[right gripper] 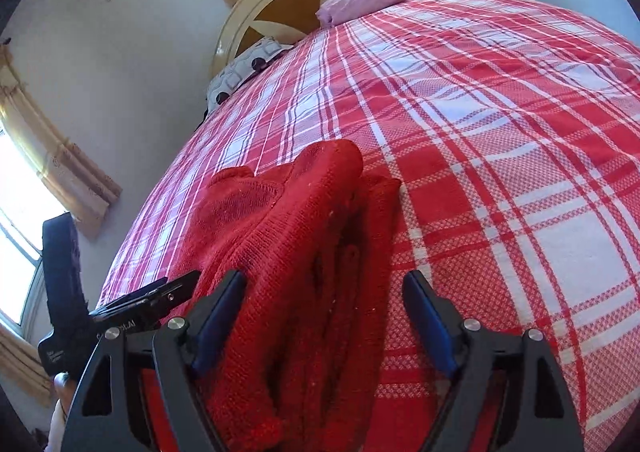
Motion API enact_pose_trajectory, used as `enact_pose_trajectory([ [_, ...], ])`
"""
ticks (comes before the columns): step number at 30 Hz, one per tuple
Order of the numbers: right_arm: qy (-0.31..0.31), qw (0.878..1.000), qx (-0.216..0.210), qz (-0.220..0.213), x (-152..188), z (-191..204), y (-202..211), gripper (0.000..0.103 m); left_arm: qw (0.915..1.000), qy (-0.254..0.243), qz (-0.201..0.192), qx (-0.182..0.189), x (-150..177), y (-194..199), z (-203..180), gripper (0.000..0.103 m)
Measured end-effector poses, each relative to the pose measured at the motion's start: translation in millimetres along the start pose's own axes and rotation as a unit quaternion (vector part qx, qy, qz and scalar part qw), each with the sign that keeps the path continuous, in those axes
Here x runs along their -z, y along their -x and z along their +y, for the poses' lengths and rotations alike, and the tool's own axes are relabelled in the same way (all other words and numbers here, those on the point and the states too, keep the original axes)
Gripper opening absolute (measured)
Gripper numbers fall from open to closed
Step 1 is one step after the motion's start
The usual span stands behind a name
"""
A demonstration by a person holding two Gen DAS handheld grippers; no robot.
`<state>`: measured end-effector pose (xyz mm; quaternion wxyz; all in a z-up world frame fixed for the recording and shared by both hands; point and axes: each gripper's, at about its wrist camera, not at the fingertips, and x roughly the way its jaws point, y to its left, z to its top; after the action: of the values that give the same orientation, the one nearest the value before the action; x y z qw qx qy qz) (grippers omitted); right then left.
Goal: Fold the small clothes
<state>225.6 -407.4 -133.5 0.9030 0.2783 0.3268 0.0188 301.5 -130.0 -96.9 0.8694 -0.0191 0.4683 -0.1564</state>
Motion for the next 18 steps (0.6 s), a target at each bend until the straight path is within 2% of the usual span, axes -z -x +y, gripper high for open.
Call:
enact_pose_trajectory([
  [2, 0.001, 1.0, 0.004, -0.004, 1, 0, -2, 0.079, 0.9998, 0.012, 0.006, 0.018, 1, -3, 3, 0.097],
  [3, 0.001, 1.0, 0.002, -0.008, 3, 1, -1, 0.071, 0.9995, 0.012, 0.006, 0.028, 2, -3, 3, 0.093],
  [4, 0.001, 1.0, -0.01, -0.007, 5, 2, -1, 0.057, 0.9994, 0.008, 0.003, 0.034, 3, -2, 1, 0.09],
  [6, 0.014, 1.0, -0.002, -0.014, 7, 7, 1, 0.054, 0.9996, -0.008, -0.005, 0.028, 5, 1, -6, 0.085],
  [9, 0.006, 1.0, -0.007, -0.012, 6, 4, 0, 0.054, 0.9996, -0.021, -0.012, 0.016, 4, 2, -12, 0.082],
  [12, -0.032, 0.999, -0.015, -0.019, 7, -7, 3, 0.061, 0.9997, -0.005, -0.003, 0.022, 2, 0, -8, 0.084],
  [16, -0.03, 0.999, -0.009, -0.009, 5, -4, -3, 0.064, 0.9992, 0.015, 0.007, 0.037, 0, -5, -1, 0.086],
  [17, -0.025, 1.0, -0.008, -0.004, 4, -3, -5, 0.065, 0.9992, 0.009, 0.003, 0.039, 1, -5, -3, 0.081],
  [18, -0.026, 1.0, -0.008, 0.0, 3, -4, -7, 0.065, 0.999, 0.001, -0.001, 0.046, 1, -5, -6, 0.07],
])
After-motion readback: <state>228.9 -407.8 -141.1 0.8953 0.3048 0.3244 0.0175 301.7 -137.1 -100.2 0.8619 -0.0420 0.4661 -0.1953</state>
